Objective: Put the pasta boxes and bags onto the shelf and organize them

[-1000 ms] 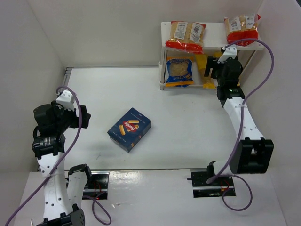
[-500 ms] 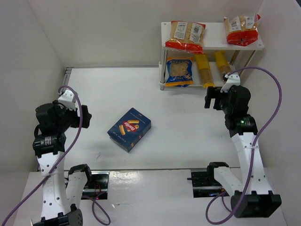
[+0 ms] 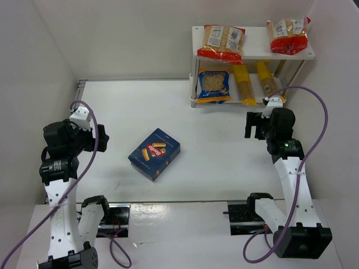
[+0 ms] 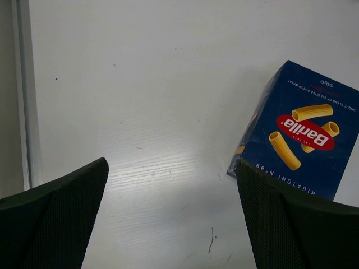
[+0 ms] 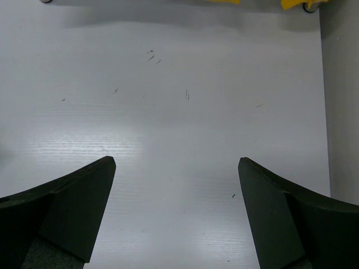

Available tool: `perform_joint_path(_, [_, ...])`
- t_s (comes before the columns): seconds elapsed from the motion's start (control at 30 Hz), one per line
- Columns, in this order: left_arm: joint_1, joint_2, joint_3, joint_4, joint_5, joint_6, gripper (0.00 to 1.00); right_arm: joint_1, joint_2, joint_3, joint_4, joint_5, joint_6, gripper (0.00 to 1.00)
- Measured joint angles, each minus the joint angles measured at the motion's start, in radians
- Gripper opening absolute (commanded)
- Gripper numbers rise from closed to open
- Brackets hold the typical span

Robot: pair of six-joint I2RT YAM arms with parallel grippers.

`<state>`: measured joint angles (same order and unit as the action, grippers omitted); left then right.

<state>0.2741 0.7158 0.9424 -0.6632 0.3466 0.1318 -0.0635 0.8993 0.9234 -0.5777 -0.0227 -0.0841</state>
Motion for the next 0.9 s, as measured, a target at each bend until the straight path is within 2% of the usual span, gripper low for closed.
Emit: perform_joint_path(0.9, [0.000,0.009,0.000,0.000,0.000,0.000,1.00,0.000,0.012,0.000,-0.003,0.004,-0.003,0.98])
